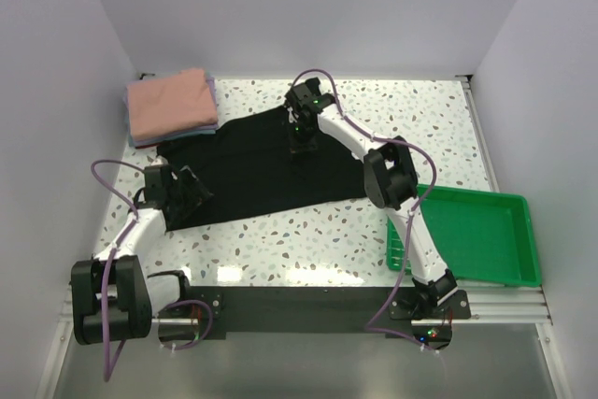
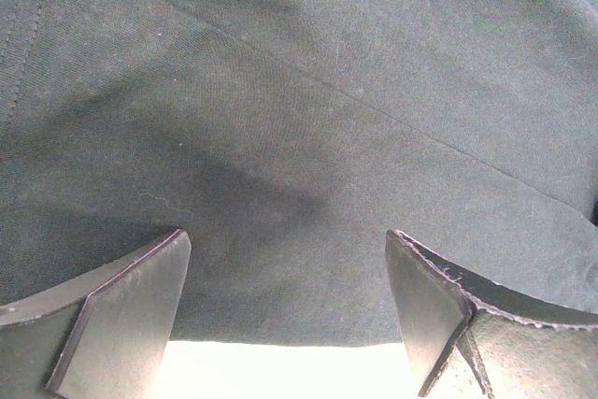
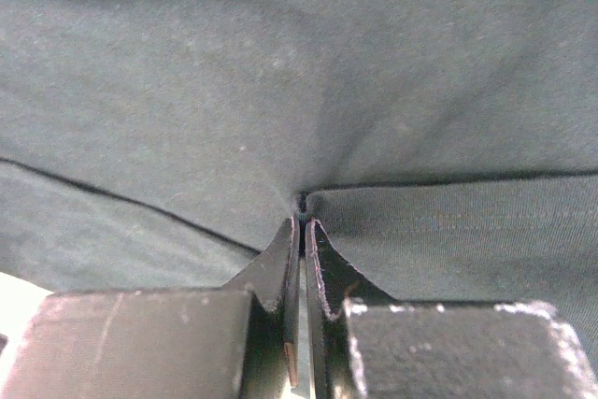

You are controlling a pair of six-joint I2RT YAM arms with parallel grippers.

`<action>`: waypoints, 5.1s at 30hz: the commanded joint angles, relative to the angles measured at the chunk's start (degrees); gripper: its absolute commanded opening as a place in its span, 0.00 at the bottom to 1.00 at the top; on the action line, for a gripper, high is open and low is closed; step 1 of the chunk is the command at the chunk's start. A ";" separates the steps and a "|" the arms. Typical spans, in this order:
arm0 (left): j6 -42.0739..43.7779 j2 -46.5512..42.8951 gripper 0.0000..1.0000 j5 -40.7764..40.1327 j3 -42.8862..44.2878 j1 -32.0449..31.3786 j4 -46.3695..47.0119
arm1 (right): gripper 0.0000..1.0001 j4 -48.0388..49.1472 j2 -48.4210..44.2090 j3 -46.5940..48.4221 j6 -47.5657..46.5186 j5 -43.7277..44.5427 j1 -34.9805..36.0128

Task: Fold and stack the t-shirts
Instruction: Fold the tshirt

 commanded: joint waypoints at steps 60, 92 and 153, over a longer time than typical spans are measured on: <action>-11.90 2.83 0.96 -5.28 -2.59 -8.85 -8.90 | 0.67 4.15 -27.82 -50.68 -2.03 4.07 -14.40; -11.29 -1.58 0.96 -7.92 14.19 -9.29 -14.37 | 0.67 -0.96 -37.58 -48.59 0.87 2.40 -5.61; 3.83 4.04 0.96 -6.77 24.91 0.90 -7.34 | 0.62 6.41 -36.80 -32.60 10.98 10.31 -10.34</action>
